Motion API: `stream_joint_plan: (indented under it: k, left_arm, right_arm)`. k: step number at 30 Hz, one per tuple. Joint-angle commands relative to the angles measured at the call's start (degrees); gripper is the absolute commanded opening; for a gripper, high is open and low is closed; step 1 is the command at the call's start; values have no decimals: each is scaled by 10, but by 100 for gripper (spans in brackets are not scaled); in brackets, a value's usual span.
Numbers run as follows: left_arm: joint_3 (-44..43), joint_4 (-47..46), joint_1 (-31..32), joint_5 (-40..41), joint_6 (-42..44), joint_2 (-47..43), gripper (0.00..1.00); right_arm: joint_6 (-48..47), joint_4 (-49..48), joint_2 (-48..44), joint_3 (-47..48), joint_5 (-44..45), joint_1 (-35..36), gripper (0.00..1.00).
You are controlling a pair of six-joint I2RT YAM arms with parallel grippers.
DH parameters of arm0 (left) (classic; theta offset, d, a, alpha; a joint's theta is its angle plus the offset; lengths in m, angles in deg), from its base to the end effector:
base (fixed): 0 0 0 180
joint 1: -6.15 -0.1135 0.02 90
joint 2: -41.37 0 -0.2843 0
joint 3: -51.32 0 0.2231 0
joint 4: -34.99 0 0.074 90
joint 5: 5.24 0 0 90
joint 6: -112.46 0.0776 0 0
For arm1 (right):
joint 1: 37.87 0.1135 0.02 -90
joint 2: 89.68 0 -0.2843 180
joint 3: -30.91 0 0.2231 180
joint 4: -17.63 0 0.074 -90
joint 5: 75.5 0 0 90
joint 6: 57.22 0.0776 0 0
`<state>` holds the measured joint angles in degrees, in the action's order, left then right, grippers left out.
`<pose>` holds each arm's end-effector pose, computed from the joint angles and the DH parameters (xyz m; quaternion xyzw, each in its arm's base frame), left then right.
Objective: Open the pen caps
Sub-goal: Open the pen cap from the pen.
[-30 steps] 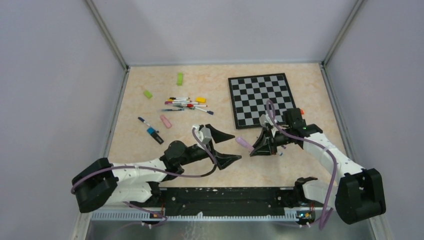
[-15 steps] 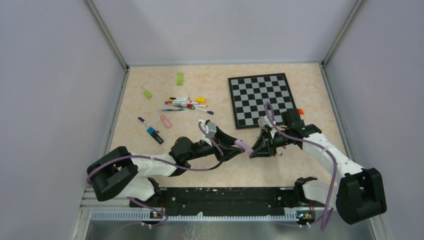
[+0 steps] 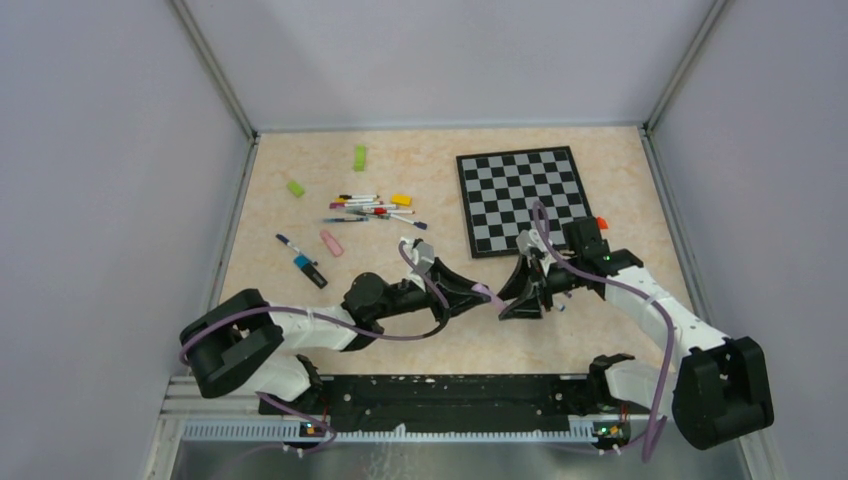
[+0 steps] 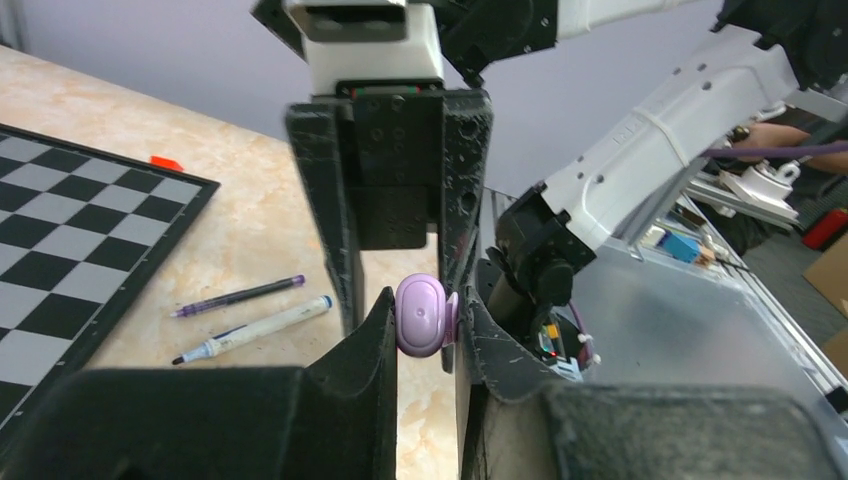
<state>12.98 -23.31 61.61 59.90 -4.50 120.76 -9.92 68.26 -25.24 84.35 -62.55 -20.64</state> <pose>0.1284 -0.2440 0.2892 0.3105 0.5187 -0.6141 0.5074 0.1302 0.1196 0.2470 -0.5111 0.5809 0.5467 0.3201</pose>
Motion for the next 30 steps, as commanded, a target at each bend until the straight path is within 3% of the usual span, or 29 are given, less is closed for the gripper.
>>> stream_joint_plan:
  k: [1, 3, 7, 13, 18, 22, 24, 30]
  left_arm:
    - [-21, -36, 6, -40, -4, 4, 0]
    - [-23, -55, 6, -45, -21, 23, 0]
    - [-21, -93, 7, -36, -41, 44, 0]
    - [-26, -85, 7, -18, -35, 40, 0]
    - [-26, -81, 8, -10, -29, 36, 0]
    - [-27, -71, 8, -3, -20, 26, 0]
    - [-27, -63, 8, 3, -17, 15, 0]
    - [1, -36, 3, 69, 28, -67, 0]
  right_arm:
    - [72, -88, -29, -10, -36, 5, 51]
    - [119, -125, -35, -19, -44, 5, 55]
    - [139, -148, -37, -25, -49, 5, 54]
    - [186, -187, -31, -33, -41, 12, 40]
    - [189, -184, -19, -31, -25, 32, 36]
    - [175, -167, -3, -22, -18, 46, 20]
    - [147, -142, 1, -14, -20, 53, 2]
    - [80, -69, 8, 9, 0, 57, 0]
